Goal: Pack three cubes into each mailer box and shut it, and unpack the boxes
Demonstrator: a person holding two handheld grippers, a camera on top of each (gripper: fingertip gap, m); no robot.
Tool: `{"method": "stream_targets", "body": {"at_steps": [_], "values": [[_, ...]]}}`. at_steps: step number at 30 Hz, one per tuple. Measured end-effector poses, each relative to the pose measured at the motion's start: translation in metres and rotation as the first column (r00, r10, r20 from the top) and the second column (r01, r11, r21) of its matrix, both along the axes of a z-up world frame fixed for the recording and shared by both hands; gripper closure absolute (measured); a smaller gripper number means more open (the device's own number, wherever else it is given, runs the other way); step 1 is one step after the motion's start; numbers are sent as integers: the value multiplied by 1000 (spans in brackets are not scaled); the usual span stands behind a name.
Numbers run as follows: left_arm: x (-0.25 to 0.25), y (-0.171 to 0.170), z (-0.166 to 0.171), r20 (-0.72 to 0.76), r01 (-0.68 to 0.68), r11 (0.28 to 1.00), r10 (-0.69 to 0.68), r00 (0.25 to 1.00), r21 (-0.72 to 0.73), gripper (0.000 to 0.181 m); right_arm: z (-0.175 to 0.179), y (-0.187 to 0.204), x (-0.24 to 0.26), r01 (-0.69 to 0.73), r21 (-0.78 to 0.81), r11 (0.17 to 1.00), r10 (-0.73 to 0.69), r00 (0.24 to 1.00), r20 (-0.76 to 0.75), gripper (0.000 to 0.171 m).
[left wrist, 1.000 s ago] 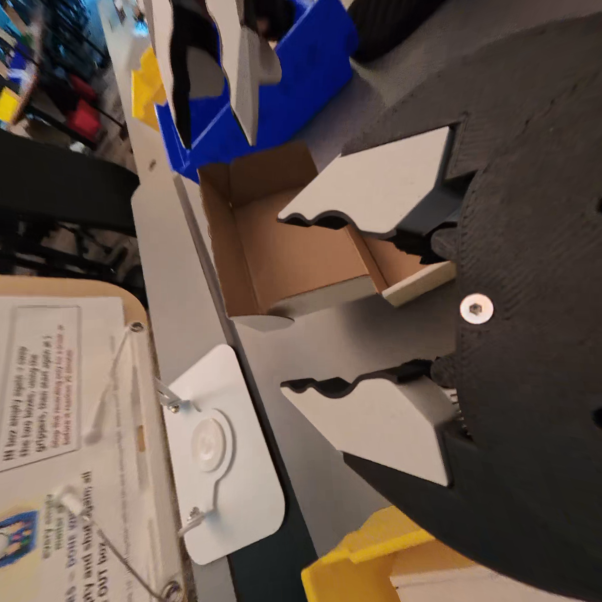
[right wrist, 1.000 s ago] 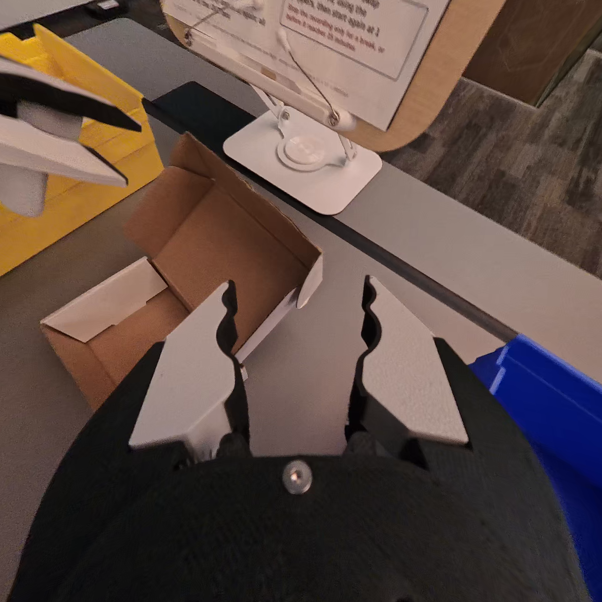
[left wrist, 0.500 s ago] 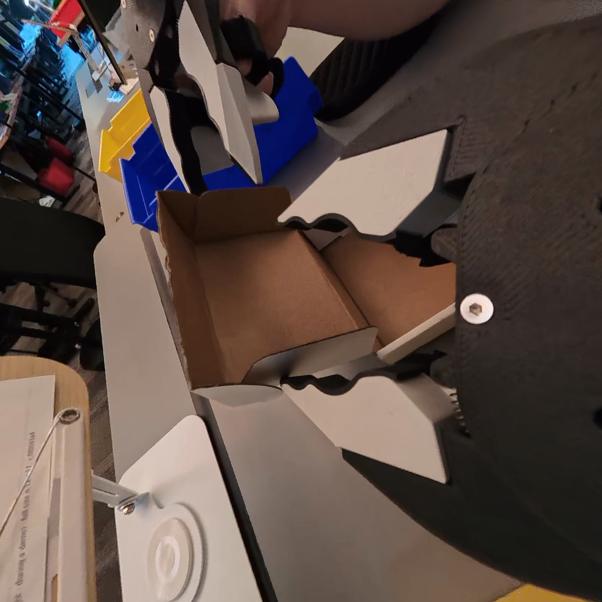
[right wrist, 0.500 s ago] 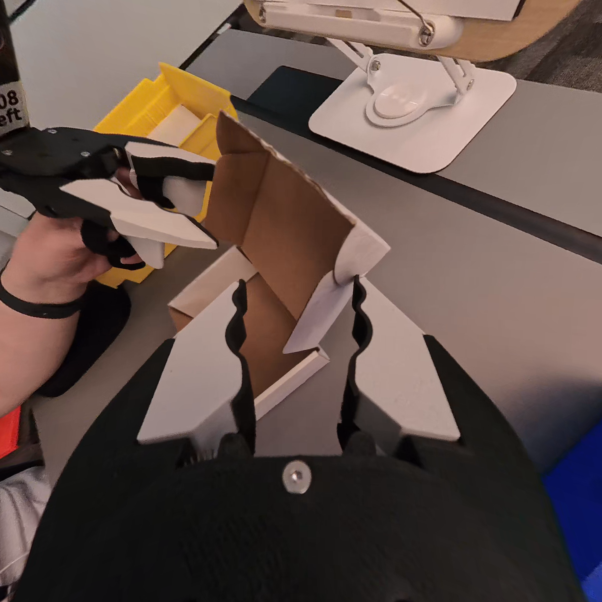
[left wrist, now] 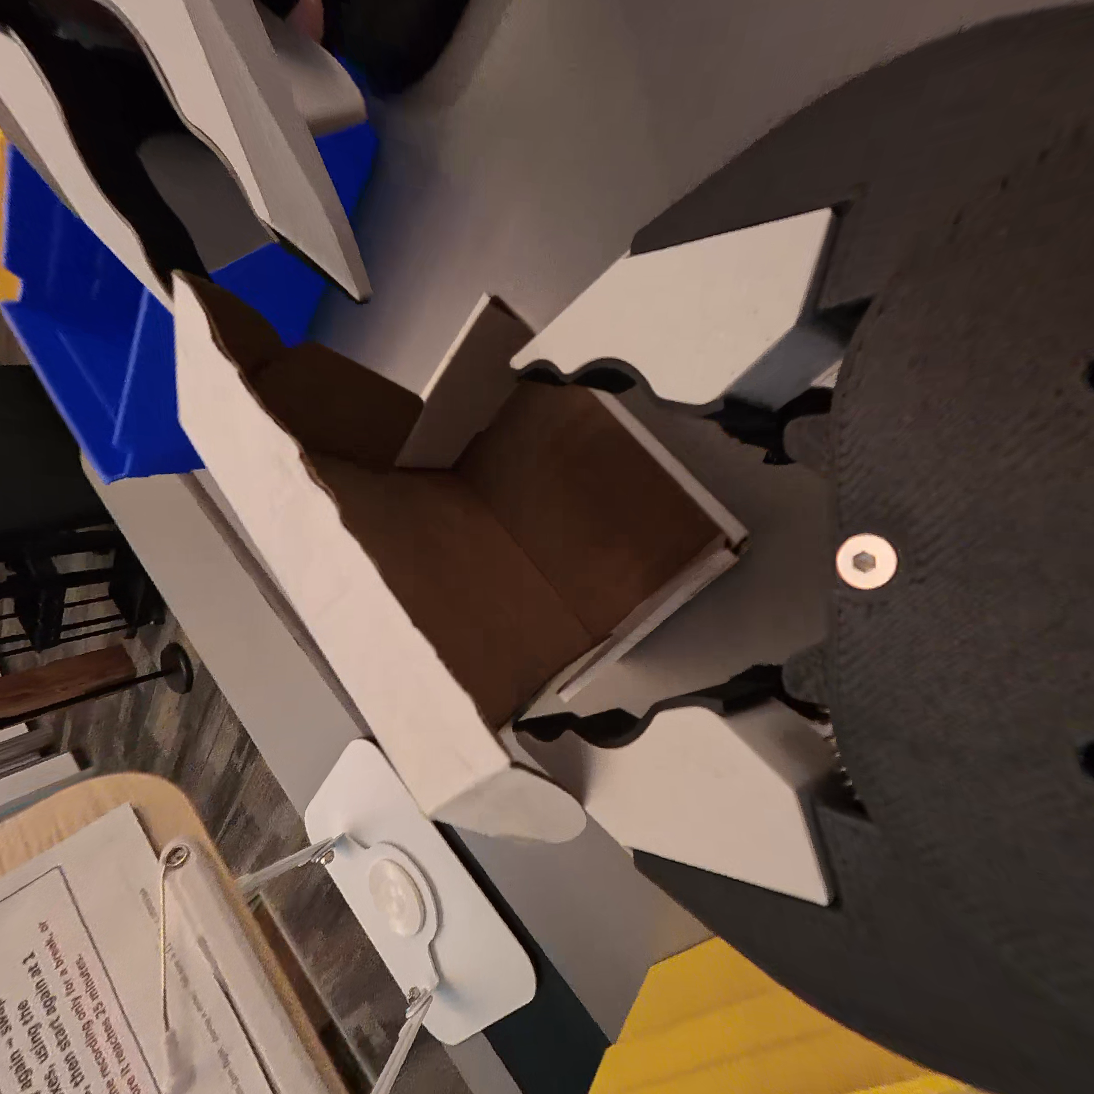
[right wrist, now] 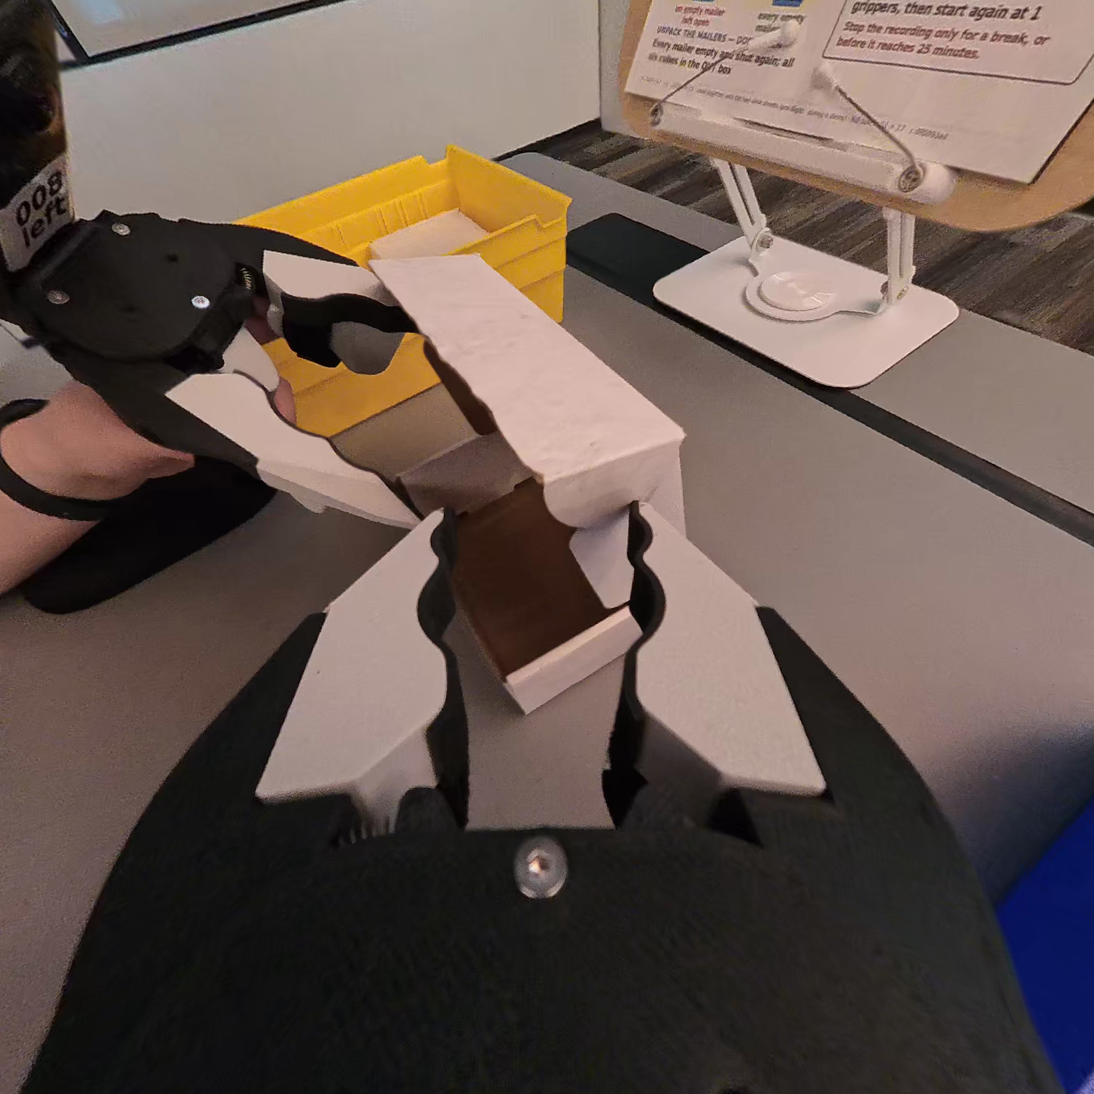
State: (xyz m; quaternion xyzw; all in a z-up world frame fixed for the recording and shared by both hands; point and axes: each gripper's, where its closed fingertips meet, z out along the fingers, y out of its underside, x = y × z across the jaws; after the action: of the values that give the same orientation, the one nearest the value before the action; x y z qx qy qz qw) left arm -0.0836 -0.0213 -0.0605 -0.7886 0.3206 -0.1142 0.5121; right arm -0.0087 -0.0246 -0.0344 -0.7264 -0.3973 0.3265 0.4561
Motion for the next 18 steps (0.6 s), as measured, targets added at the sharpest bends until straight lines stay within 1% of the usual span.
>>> {"method": "stream_targets", "body": {"at_steps": [4, 6, 8, 10, 13, 14, 16, 18], "values": [[1, -16, -17, -75, -1, 1000, 2, 997, 23, 71, -12, -12, 0, 42, 102, 994, -45, 999, 28, 113], [-1, -21, -28, -109, 2, 1000, -1, 994, 13, 73, -18, -15, -1, 63, 112, 992, -64, 998, 8, 113], [-2, -22, -36, -110, -5, 1000, 5, 994, -3, 76, -20, -16, -1, 77, 101, 992, -74, 997, -30, 114], [-6, -21, -37, -118, -31, 999, 30, 993, -9, 82, -20, -15, 0, 93, 109, 990, -85, 994, -69, 118], [-13, -22, -34, -136, -74, 997, 75, 988, 11, 98, -18, -8, 4, 133, 163, 978, -122, 990, -78, 117], [-19, -21, -32, -160, -103, 994, 107, 981, 29, 100, -18, -7, 6, 145, 181, 973, -135, 988, -70, 117], [-28, -19, -32, -206, -145, 988, 154, 966, 58, 96, -20, -5, 6, 162, 204, 965, -154, 986, -57, 117], [-30, -19, -33, -209, -161, 986, 169, 963, 52, 96, -23, -3, 6, 180, 220, 959, -176, 984, -38, 117]]}}
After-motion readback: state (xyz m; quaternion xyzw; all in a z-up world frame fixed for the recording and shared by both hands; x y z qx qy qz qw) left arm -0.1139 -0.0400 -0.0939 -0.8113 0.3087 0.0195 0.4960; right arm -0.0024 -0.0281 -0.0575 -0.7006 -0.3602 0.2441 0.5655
